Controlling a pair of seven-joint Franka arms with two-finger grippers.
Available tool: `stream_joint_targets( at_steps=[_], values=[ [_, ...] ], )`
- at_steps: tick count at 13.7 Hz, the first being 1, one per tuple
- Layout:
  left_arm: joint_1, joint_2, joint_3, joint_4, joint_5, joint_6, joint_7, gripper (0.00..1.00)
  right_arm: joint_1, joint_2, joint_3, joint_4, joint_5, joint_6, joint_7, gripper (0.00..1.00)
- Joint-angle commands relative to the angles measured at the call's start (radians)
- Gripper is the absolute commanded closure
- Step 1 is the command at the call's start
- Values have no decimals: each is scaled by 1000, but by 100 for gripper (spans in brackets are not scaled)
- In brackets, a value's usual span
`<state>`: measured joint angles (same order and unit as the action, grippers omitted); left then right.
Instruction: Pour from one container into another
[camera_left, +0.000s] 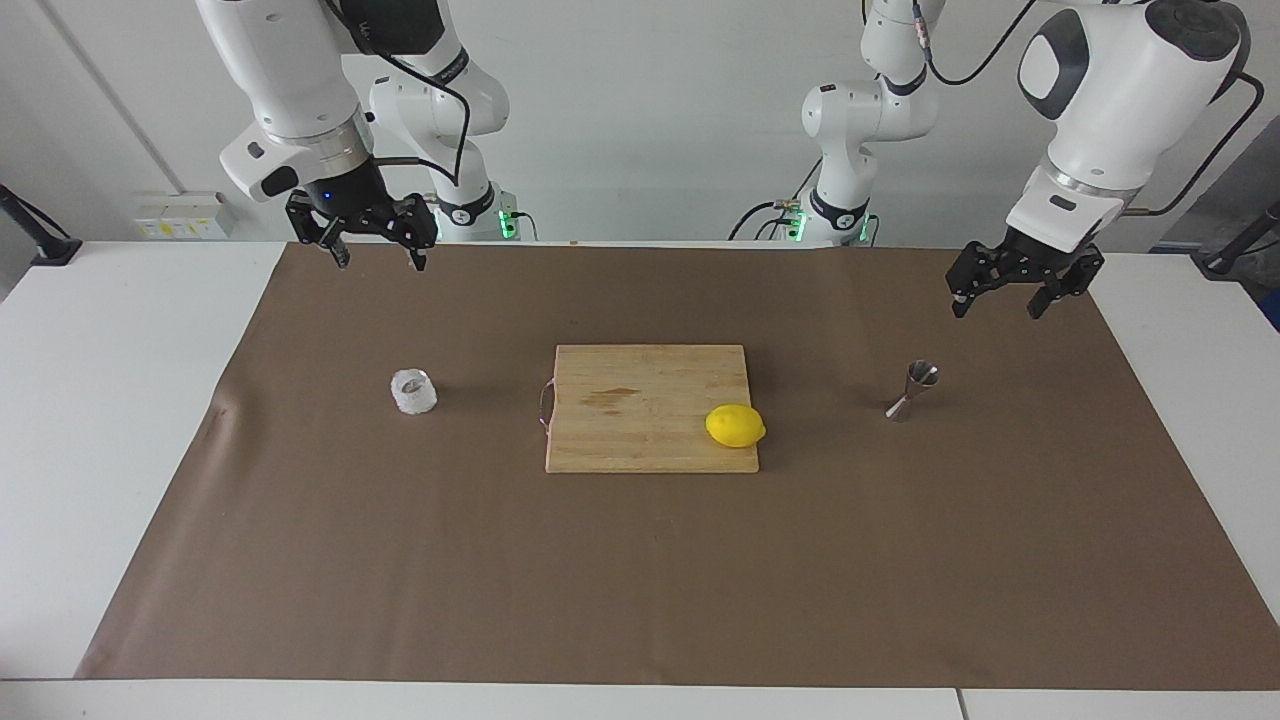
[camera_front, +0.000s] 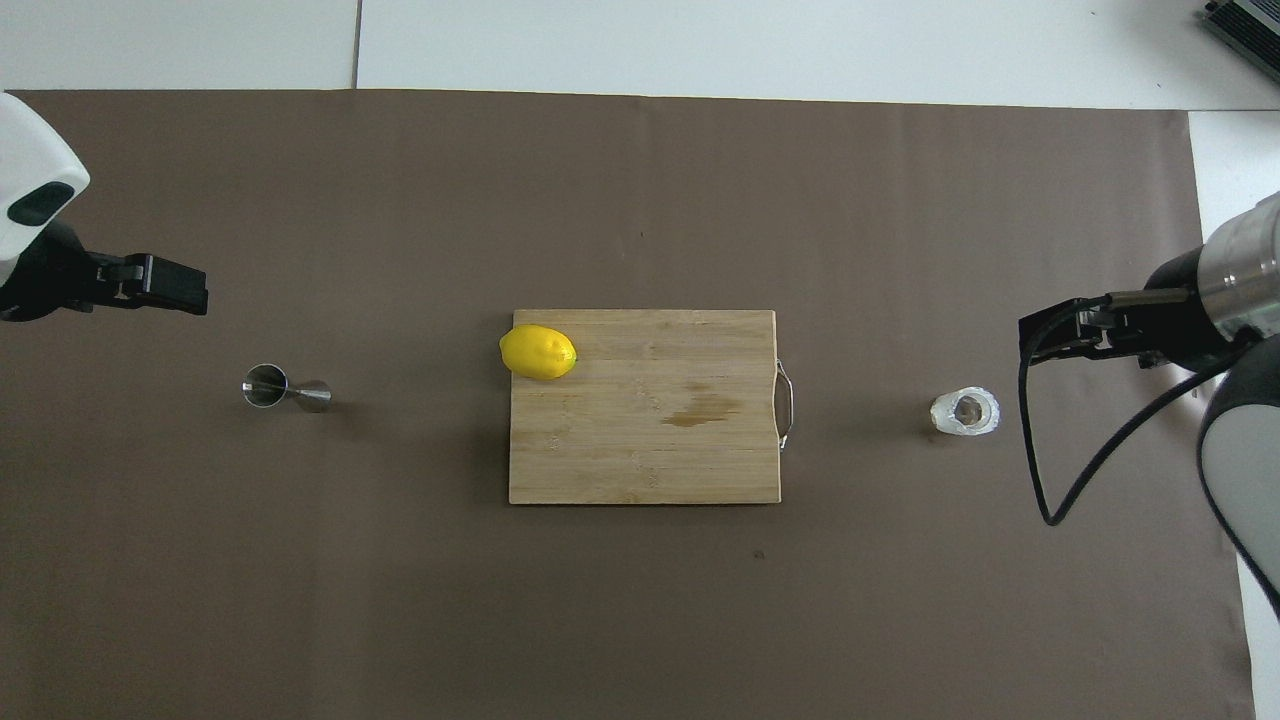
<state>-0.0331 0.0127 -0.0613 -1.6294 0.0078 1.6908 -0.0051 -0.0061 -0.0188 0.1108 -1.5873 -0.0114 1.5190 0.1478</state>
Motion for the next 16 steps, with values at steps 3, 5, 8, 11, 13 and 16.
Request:
stream_joint_targets(
  at_steps=[3, 5, 8, 11, 13, 16],
  values=[
    [5, -27, 2, -23, -14, -2, 10, 0, -2, -23, -10, -23, 30, 3, -27, 0],
    [7, -27, 3, -23, -14, 3, 10, 0, -2, -23, -8, -23, 30, 3, -27, 0],
    [9, -27, 5, -23, -14, 6, 11, 0, -3, -23, -8, -23, 30, 3, -27, 0],
    [9, -27, 5, -27, -14, 6, 10, 0, -3, -23, -10, -23, 30, 3, -27, 0],
    [9, -27, 5, -27, -14, 3, 8, 0, -2, -23, -8, -23, 30, 3, -27, 0],
    [-1, -28, 3, -30, -14, 3, 8, 0, -3, -23, -10, -23, 30, 3, -27, 0]
  ],
)
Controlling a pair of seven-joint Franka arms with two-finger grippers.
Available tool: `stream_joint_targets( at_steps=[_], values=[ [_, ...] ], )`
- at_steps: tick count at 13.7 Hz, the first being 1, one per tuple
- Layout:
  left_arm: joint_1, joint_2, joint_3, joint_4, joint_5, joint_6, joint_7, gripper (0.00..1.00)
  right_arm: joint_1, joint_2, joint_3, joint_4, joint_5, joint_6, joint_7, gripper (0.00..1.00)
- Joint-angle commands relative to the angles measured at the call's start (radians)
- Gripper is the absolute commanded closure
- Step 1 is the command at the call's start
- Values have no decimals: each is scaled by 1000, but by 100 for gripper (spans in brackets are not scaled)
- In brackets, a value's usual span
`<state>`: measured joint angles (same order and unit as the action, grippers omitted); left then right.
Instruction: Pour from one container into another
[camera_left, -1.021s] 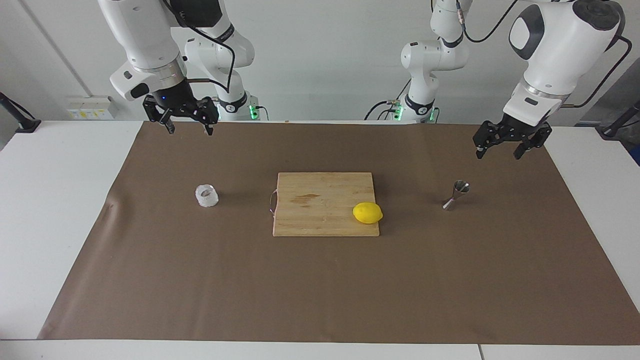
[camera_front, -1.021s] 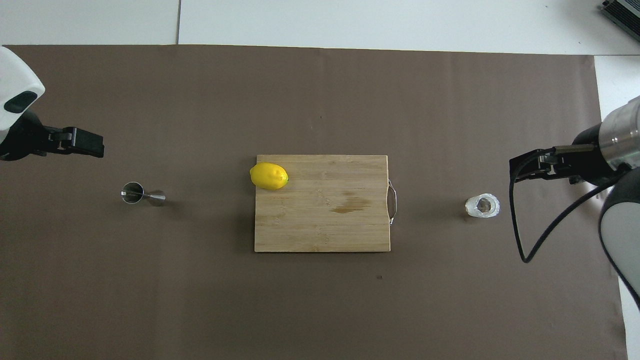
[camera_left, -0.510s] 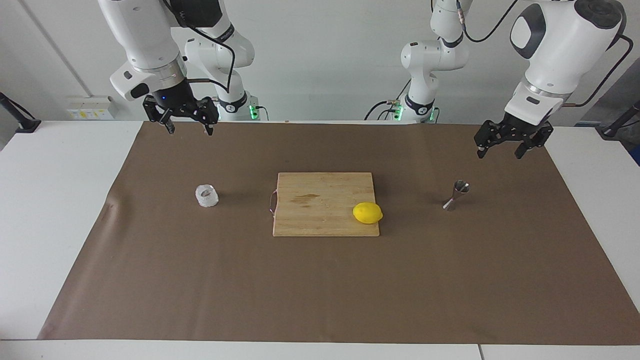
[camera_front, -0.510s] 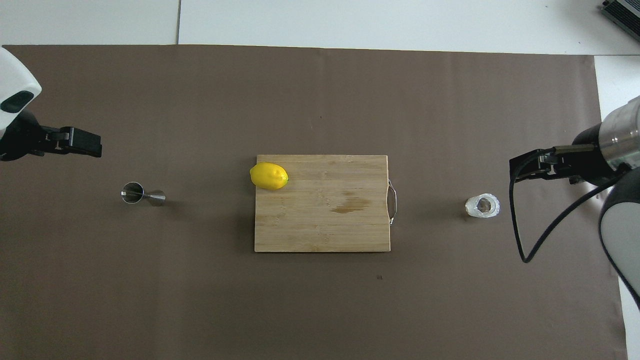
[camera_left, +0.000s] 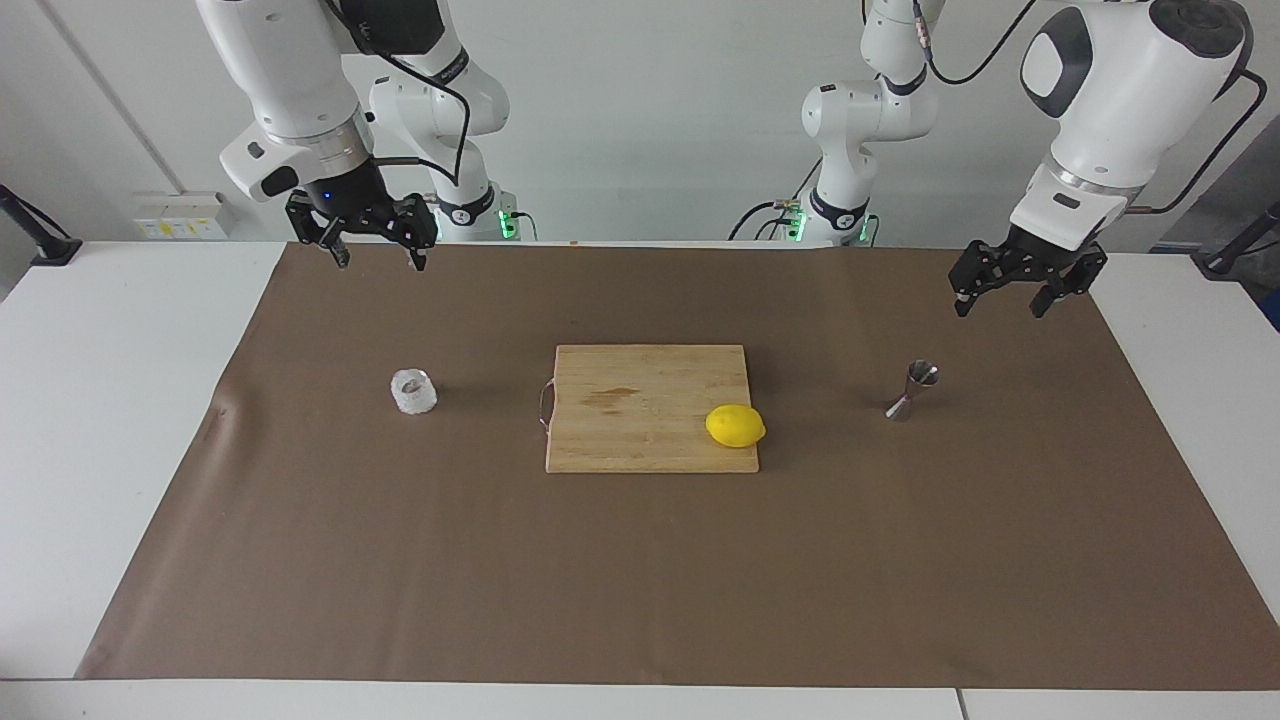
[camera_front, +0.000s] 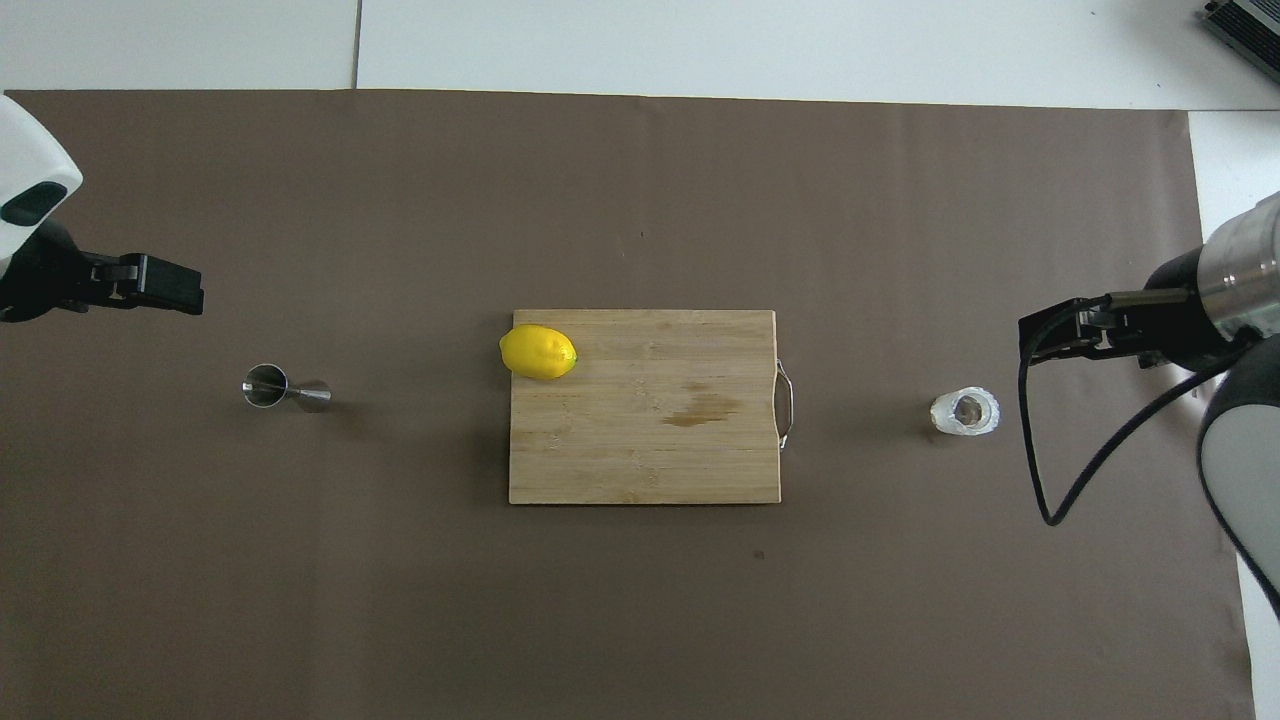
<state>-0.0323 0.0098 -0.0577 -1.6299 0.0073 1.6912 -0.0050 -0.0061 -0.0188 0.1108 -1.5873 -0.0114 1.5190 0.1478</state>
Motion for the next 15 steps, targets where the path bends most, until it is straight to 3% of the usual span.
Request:
stream_joint_targets(
  at_steps=[1, 15],
  values=[
    [-6, -25, -2, -30, -13, 2, 4, 0, -3, -23, -10, -23, 30, 3, -27, 0],
    [-9, -45, -2, -27, -12, -13, 3, 0, -3, -23, -8, -23, 30, 3, -27, 0]
  ],
)
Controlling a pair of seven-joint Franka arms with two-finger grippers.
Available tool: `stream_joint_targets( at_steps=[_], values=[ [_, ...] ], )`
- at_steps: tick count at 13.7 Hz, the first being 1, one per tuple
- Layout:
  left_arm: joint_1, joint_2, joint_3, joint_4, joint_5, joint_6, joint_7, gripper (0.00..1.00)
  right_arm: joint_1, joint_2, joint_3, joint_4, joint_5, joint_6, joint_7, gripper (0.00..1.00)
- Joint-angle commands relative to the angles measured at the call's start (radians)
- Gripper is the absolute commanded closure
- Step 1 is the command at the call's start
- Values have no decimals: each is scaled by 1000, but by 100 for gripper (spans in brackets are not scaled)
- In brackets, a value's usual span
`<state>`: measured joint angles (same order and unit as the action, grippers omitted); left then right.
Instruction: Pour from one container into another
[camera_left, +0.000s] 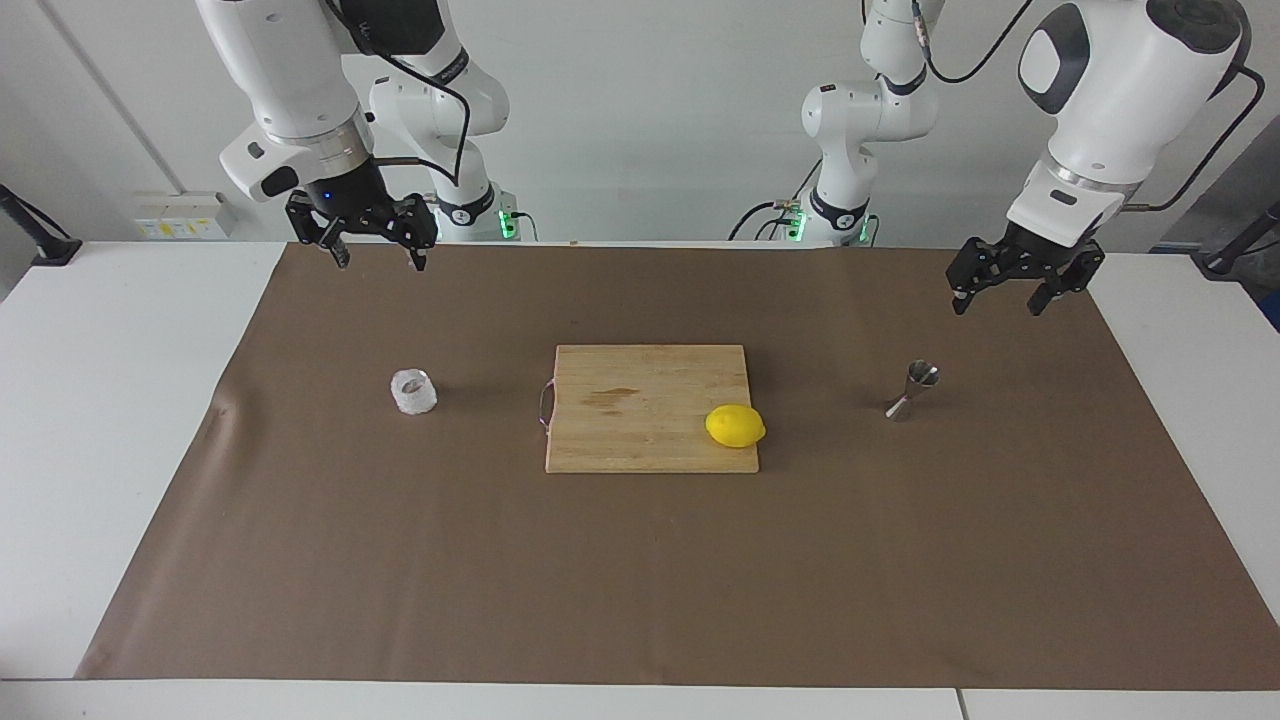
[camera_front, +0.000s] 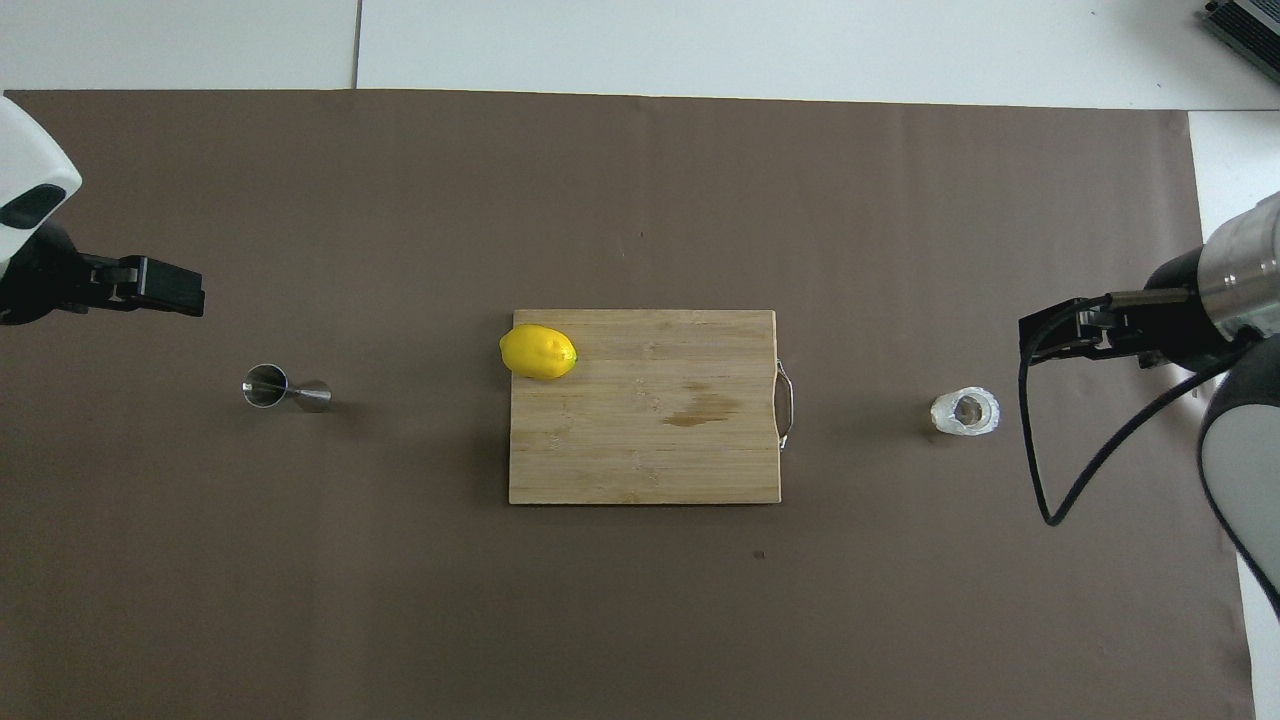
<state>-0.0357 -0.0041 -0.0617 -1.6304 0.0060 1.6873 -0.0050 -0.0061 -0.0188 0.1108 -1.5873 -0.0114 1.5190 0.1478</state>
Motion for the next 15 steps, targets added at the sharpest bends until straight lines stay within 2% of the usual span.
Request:
stream_joint_targets(
  at_steps=[1, 6, 8, 10, 13, 15],
  values=[
    [-12, -31, 2, -26, -11, -9, 4, 0, -2, -23, -8, -23, 30, 3, -27, 0],
    [-9, -36, -1, -41, -15, 12, 13, 0, -3, -23, -8, -23, 30, 3, -27, 0],
    [5, -78, 5, -133, -36, 43, 11, 0, -3, -23, -10, -23, 30, 3, -27, 0],
    [69, -123, 8, -247, -172, 110, 5, 0, -2, -23, -8, -23, 30, 3, -27, 0],
    [143, -90, 10, -243, -272, 43, -1, 0, -2, -23, -10, -23, 30, 3, -27, 0],
    [184, -30, 11, -208, -345, -82, -54, 0, -3, -23, -8, -23, 30, 3, -27, 0]
  ],
)
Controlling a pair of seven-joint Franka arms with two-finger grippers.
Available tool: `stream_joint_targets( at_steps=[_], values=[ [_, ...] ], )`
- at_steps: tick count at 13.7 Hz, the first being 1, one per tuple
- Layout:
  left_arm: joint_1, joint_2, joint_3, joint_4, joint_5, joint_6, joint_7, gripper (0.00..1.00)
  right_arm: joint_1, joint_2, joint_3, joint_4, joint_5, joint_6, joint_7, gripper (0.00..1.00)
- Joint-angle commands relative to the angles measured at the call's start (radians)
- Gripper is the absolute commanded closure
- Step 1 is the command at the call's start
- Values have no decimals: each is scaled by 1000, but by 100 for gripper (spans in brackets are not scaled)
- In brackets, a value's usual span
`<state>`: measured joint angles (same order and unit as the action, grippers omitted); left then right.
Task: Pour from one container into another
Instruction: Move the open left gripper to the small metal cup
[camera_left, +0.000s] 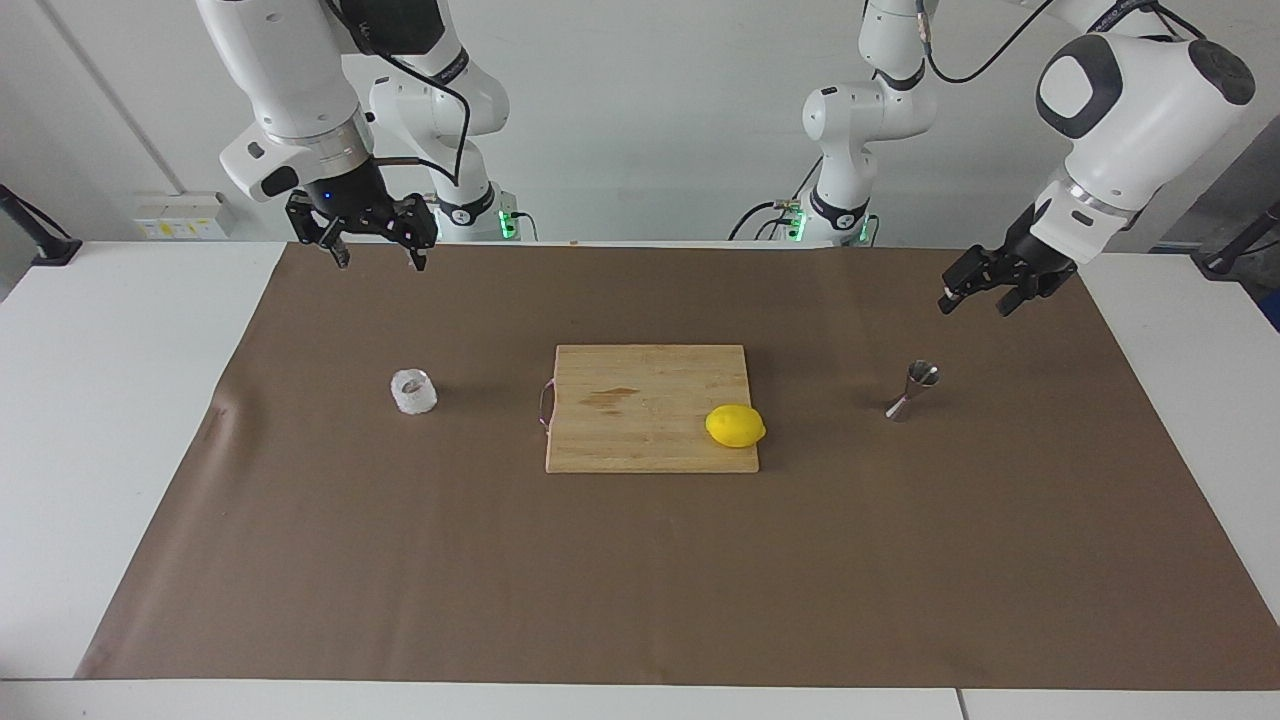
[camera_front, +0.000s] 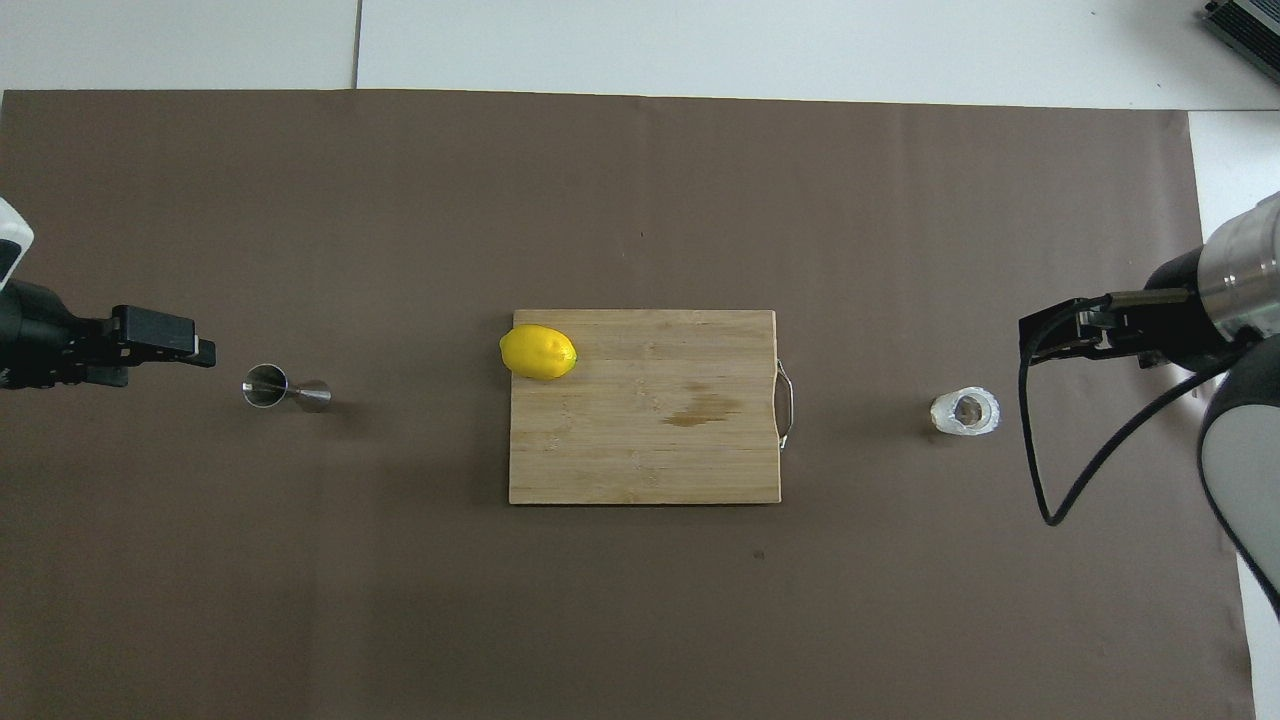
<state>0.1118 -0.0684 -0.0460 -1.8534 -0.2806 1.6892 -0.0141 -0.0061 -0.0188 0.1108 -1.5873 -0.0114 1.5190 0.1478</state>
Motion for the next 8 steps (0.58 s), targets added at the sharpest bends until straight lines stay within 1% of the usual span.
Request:
stream_joint_targets(
  at_steps=[1, 3, 5, 6, 8],
  values=[
    [61, 65, -5, 29, -106, -139, -111, 0, -2, -23, -8, -23, 30, 3, -27, 0],
    [100, 105, -5, 37, -166, -193, -199, 0, -2, -23, -8, -23, 30, 3, -27, 0],
    [127, 127, -5, 36, -201, -230, -265, 0, -3, -23, -8, -23, 30, 3, -27, 0],
    [153, 139, -5, 33, -239, -253, -314, 0, -3, -23, -8, -23, 30, 3, -27, 0],
    [175, 180, -5, 34, -307, -299, -458, 0, -2, -23, -9, -23, 30, 3, -27, 0]
  ],
)
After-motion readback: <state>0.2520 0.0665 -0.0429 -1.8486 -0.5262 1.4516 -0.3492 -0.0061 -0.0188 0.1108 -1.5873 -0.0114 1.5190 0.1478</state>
